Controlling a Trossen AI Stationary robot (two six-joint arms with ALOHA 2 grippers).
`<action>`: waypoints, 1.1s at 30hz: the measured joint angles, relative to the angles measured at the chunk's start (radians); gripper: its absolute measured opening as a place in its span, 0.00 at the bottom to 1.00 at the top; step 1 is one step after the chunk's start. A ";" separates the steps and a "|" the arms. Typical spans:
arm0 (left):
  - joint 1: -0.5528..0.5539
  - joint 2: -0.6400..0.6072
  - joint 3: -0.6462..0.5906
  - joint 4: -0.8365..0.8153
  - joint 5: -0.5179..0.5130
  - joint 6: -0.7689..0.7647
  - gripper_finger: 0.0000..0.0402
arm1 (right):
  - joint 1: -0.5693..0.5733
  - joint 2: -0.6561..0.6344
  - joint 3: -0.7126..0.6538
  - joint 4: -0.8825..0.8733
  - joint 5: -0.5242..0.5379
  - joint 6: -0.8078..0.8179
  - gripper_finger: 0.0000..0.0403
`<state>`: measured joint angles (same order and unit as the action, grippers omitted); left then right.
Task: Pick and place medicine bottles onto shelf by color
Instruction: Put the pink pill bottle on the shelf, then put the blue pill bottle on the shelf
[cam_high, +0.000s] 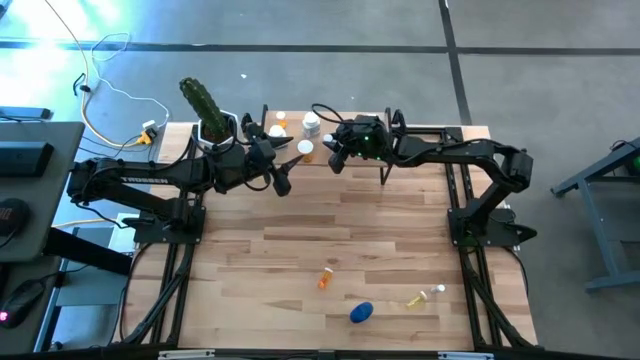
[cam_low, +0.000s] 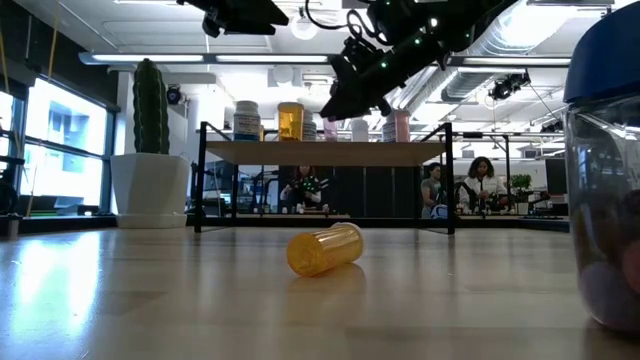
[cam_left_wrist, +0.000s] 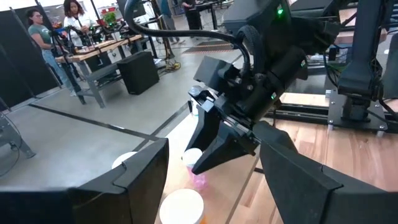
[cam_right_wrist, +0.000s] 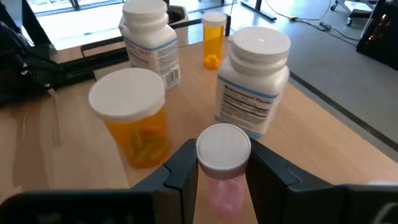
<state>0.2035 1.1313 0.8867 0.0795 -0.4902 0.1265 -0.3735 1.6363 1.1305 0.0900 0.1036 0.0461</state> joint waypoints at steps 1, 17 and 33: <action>0.000 0.000 0.000 0.000 0.000 0.000 0.60 | -0.001 0.000 0.000 -0.001 0.000 0.001 0.25; 0.000 0.000 0.000 -0.004 0.000 -0.001 0.60 | 0.001 -0.001 0.002 -0.057 0.000 0.036 0.26; 0.000 0.000 0.000 -0.035 0.000 -0.029 0.60 | 0.001 -0.059 0.000 -0.085 -0.003 0.068 0.49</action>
<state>0.2035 1.1313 0.8867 0.0441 -0.4899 0.0975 -0.3727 1.5770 1.1305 0.0052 0.1008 0.1145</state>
